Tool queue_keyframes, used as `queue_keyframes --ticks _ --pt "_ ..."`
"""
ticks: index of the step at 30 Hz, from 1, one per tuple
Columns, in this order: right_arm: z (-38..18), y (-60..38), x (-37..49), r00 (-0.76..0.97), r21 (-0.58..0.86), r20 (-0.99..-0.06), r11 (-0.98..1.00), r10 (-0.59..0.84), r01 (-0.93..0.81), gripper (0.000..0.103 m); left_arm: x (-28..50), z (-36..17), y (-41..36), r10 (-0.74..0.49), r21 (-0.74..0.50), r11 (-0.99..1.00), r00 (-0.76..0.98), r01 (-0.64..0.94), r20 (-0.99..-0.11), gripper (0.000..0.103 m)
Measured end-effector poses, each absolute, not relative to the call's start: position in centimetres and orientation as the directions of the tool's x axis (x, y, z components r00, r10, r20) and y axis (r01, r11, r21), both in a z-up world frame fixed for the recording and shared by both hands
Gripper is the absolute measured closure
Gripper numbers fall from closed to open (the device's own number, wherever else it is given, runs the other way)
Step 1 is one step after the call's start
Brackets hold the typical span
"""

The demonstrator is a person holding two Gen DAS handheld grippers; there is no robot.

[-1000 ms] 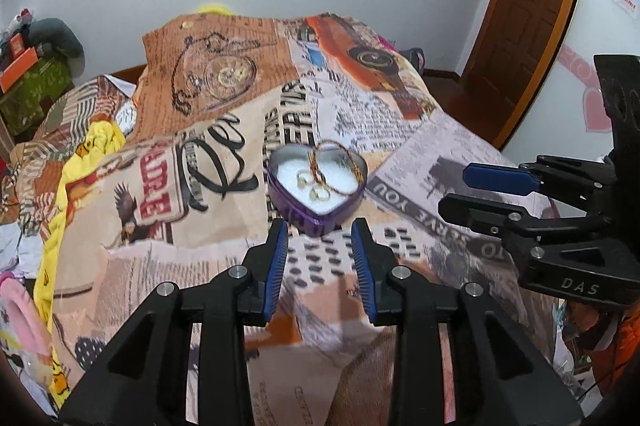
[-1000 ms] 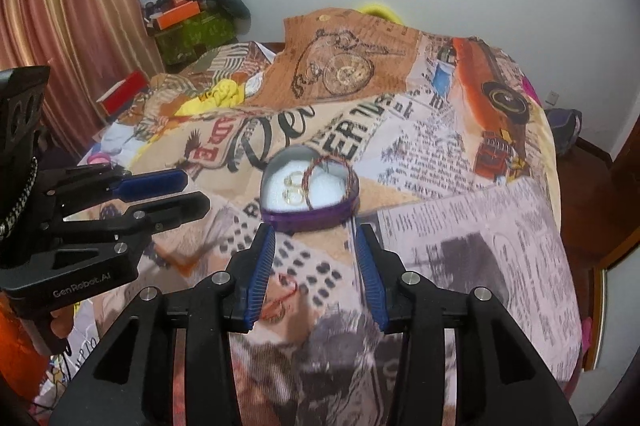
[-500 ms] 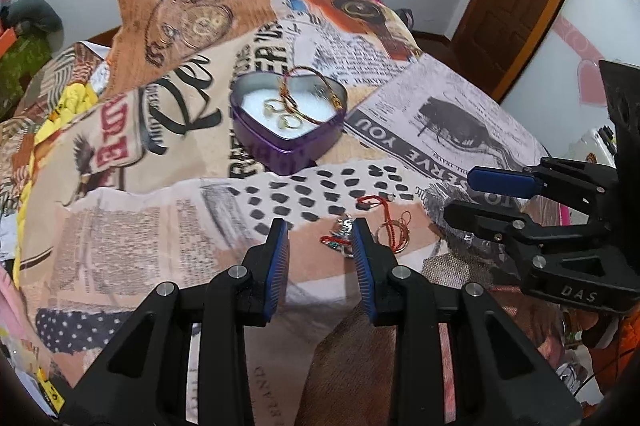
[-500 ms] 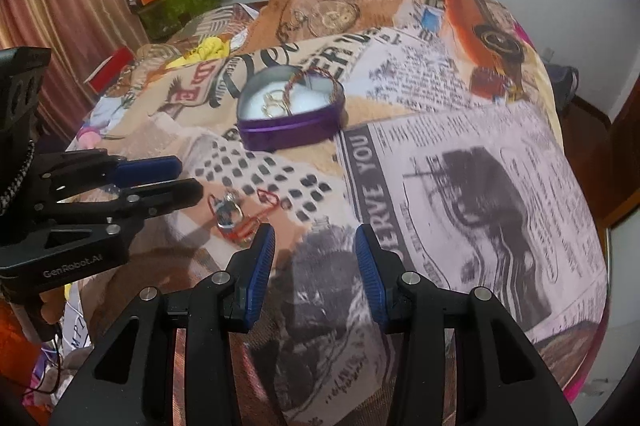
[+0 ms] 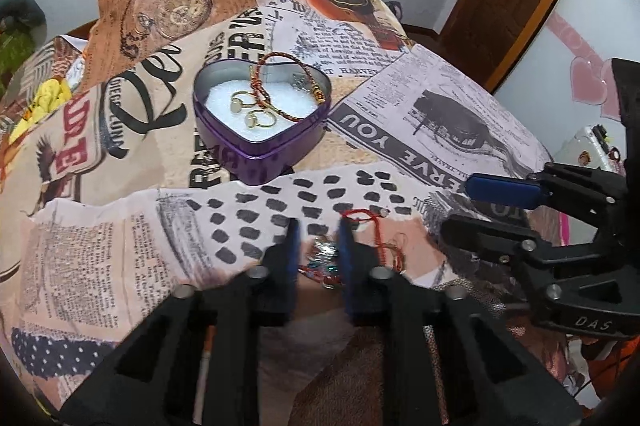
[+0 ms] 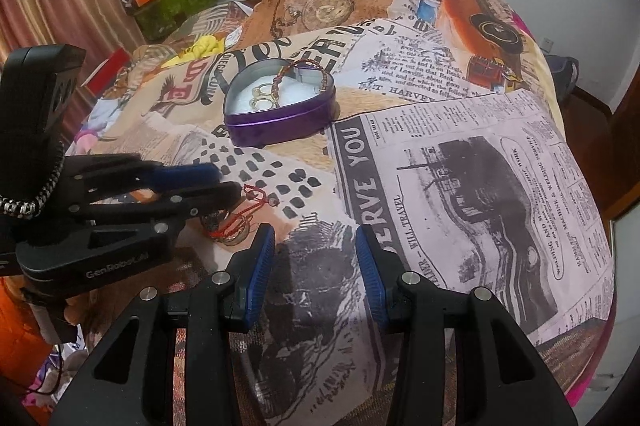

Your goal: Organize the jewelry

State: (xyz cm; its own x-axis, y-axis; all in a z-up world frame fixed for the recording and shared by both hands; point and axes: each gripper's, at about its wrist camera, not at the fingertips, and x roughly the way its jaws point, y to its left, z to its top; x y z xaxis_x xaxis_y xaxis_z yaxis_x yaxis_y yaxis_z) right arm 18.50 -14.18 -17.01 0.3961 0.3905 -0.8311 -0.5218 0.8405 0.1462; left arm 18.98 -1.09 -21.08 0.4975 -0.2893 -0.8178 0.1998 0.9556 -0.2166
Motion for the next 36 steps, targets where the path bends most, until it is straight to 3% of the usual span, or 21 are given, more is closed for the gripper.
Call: queue_keyframes --ticks 13,30,34,36 --pt "-17.2 -12.0 18.5 0.357 0.167 -0.834 0.809 0.421 -0.564 0.065 17.7 -18.0 2.1 -0.268 -0.234 0.963 0.592 0.137 -0.760 0.089" --pt "-18.2 -9.3 17.3 0.353 0.084 -0.848 0.760 0.394 -0.645 0.065 14.9 -20.6 3.9 -0.248 -0.237 0.967 0.544 0.091 -0.801 0.089" --pt "-18.2 -8.7 17.1 0.351 0.071 -0.847 0.740 0.398 -0.669 0.082 14.8 -20.3 3.6 -0.260 -0.245 0.964 0.548 0.102 -0.795 0.089" --pt "-18.1 -8.6 17.1 0.348 0.073 -0.847 0.737 0.401 -0.672 0.095 14.7 -20.2 3.3 -0.263 -0.243 0.964 0.549 0.109 -0.793 0.089"
